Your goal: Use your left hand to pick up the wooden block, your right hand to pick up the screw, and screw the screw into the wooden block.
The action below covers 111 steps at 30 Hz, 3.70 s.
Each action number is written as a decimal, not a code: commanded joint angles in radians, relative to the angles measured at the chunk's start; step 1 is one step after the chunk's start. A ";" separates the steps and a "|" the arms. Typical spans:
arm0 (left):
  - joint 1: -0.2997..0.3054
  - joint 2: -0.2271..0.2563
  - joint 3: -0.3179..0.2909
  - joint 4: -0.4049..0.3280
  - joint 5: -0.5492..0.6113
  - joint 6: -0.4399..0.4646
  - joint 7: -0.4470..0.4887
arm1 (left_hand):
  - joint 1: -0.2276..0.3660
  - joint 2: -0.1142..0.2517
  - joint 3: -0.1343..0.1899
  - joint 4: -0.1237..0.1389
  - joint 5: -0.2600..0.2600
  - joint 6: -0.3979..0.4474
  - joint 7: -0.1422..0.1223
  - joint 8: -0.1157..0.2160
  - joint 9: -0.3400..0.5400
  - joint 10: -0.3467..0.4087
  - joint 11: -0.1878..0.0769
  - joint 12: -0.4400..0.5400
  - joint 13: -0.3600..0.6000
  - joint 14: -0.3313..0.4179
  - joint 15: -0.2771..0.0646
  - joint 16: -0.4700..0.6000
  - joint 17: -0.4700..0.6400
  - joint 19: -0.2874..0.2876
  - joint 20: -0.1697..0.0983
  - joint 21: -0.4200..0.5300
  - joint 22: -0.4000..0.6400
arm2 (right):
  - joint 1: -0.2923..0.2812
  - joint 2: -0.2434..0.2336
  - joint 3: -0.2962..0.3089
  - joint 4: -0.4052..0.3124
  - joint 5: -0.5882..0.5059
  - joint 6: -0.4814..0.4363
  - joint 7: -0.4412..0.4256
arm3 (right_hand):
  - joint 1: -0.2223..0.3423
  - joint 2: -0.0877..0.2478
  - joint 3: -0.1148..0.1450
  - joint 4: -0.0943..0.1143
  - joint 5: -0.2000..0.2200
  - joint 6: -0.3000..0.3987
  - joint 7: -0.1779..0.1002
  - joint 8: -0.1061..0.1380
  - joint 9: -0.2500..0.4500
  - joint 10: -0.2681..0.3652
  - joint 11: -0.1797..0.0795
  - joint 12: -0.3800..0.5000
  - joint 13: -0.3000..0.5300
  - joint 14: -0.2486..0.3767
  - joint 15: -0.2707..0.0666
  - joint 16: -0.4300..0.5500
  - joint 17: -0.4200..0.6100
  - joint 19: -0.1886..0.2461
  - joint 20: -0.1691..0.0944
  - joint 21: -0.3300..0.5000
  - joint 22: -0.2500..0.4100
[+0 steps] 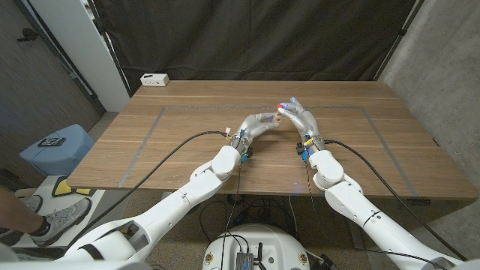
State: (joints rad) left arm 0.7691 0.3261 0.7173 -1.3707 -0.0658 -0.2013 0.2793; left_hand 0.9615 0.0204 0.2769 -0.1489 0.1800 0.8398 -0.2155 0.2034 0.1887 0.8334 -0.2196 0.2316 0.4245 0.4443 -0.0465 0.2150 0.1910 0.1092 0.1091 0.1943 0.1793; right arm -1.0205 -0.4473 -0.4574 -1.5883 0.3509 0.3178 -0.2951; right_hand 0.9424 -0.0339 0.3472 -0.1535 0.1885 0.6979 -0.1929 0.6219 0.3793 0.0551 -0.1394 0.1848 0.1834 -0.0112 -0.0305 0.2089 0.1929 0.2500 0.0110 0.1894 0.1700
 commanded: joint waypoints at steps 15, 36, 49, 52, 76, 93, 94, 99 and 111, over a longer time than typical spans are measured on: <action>0.006 -0.001 0.002 -0.010 0.007 0.002 0.009 | 0.002 0.008 -0.002 0.004 0.000 0.011 -0.001 0.005 0.005 0.008 -0.002 -0.002 0.005 -0.005 -0.097 0.002 0.002 -0.001 0.002 0.006 0.001 | -0.001 -0.004 -0.001 0.013 0.007 0.011 0.017 | 0.004 0.006 -0.005 0.004 -0.003 0.006 -0.002 0.008 0.001 -0.010 -0.001 0.004 0.006 -0.008 -0.009 -0.003 0.005 -0.006 -0.005 0.001 0.001; 0.011 0.002 0.000 -0.015 0.007 -0.001 0.010 | 0.002 0.010 -0.004 0.004 0.000 0.011 -0.002 0.005 0.005 0.009 -0.002 -0.003 0.007 -0.005 -0.097 0.001 0.002 0.000 0.001 0.006 0.001 | -0.005 -0.006 -0.001 0.014 0.006 0.019 0.022 | 0.003 0.009 -0.008 0.004 -0.003 0.008 -0.002 0.010 -0.002 -0.010 -0.003 0.005 0.006 -0.007 -0.009 -0.002 0.005 -0.005 -0.005 0.002 0.001; 0.014 0.006 -0.003 -0.022 0.005 0.003 0.009 | 0.002 0.011 -0.005 0.005 0.001 0.009 -0.002 0.004 0.005 0.009 -0.002 -0.004 0.008 -0.003 -0.097 0.002 0.002 0.000 0.001 0.006 0.001 | -0.004 -0.009 -0.002 0.017 0.010 0.022 0.032 | 0.002 0.010 -0.010 0.005 -0.003 0.009 -0.001 0.012 -0.003 -0.010 -0.003 0.006 0.006 -0.007 -0.008 -0.001 0.005 -0.005 -0.006 0.002 0.001; 0.014 0.007 -0.003 -0.023 0.005 0.003 0.007 | 0.002 0.011 -0.005 0.005 0.001 0.009 -0.002 0.004 0.005 0.009 -0.002 -0.004 0.008 -0.003 -0.097 0.002 0.002 0.000 0.001 0.006 0.001 | -0.004 -0.009 -0.001 0.018 0.011 0.024 0.033 | 0.002 0.011 -0.011 0.005 -0.003 0.008 -0.001 0.012 -0.003 -0.011 -0.002 0.006 0.006 -0.006 -0.008 -0.001 0.005 -0.005 -0.006 0.002 0.001; 0.016 0.009 -0.003 -0.027 0.004 0.007 0.005 | 0.001 0.012 -0.008 0.004 0.001 0.011 -0.001 0.005 0.005 0.009 -0.002 -0.005 0.010 -0.002 -0.097 0.002 0.001 0.001 -0.001 0.006 0.001 | 0.000 -0.009 -0.001 0.023 0.012 0.025 0.037 | 0.001 0.014 -0.014 0.005 -0.003 0.010 -0.001 0.014 -0.005 -0.007 -0.002 0.007 0.006 -0.007 -0.008 -0.001 0.005 -0.006 -0.004 0.002 0.001; 0.010 0.007 -0.004 -0.015 -0.003 0.002 -0.002 | 0.000 0.012 -0.009 0.004 0.001 0.012 -0.001 0.005 0.005 0.010 -0.002 -0.006 0.011 -0.002 -0.098 0.002 0.001 0.000 -0.001 0.006 0.001 | 0.003 -0.011 0.000 0.021 0.010 0.020 0.035 | 0.001 0.016 -0.015 0.004 -0.003 0.013 -0.001 0.017 -0.006 -0.007 -0.002 0.007 0.006 -0.008 -0.009 -0.001 0.005 -0.008 0.001 0.001 0.001; 0.010 0.007 -0.004 -0.014 -0.003 0.002 -0.003 | 0.000 0.012 -0.009 0.004 0.001 0.012 -0.001 0.005 0.005 0.010 -0.002 -0.006 0.011 -0.002 -0.098 0.001 0.001 0.000 0.000 0.006 0.001 | 0.003 -0.012 0.000 0.021 0.009 0.019 0.034 | 0.001 0.016 -0.015 0.004 -0.003 0.013 -0.001 0.017 -0.007 -0.006 -0.002 0.007 0.006 -0.008 -0.009 -0.001 0.005 -0.008 0.000 0.001 0.001; 0.009 0.007 -0.004 -0.013 -0.004 0.003 -0.004 | 0.000 0.012 -0.010 0.004 0.001 0.013 -0.001 0.006 0.005 0.010 -0.002 -0.007 0.012 -0.003 -0.098 0.001 0.002 0.000 0.000 0.006 0.001 | 0.003 -0.011 0.001 0.019 0.009 0.020 0.033 | 0.000 0.016 -0.016 0.004 -0.003 0.014 -0.001 0.018 -0.007 -0.007 -0.001 0.007 0.006 -0.008 -0.009 -0.001 0.005 -0.009 0.001 0.001 0.001; 0.005 0.005 -0.003 -0.008 -0.004 0.001 -0.004 | 0.000 0.012 -0.011 0.004 0.001 0.011 0.000 0.005 0.005 0.010 -0.002 -0.007 0.013 -0.003 -0.098 0.001 0.001 0.000 -0.001 0.006 0.001 | 0.006 -0.010 0.002 0.026 0.012 0.019 0.034 | -0.001 0.017 -0.018 0.004 -0.003 0.013 0.000 0.018 -0.008 -0.007 -0.002 0.007 0.006 -0.007 -0.008 -0.001 0.005 -0.009 0.001 0.001 0.001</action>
State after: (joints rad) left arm 0.7778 0.3333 0.7135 -1.3844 -0.0692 -0.1981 0.2753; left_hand 0.9577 0.0238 0.2664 -0.1482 0.1800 0.8411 -0.2136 0.2039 0.1888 0.8373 -0.2236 0.2238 0.4336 0.4443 -0.0465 0.2150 0.1910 0.1092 0.1091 0.1943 0.1788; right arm -1.0177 -0.4583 -0.4569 -1.5668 0.3616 0.3378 -0.2609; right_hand 0.9411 -0.0273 0.3327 -0.1487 0.1885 0.7018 -0.1891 0.6373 0.3704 0.0516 -0.1429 0.1848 0.1835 -0.0109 -0.0304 0.2089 0.1928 0.2410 0.0127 0.1894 0.1697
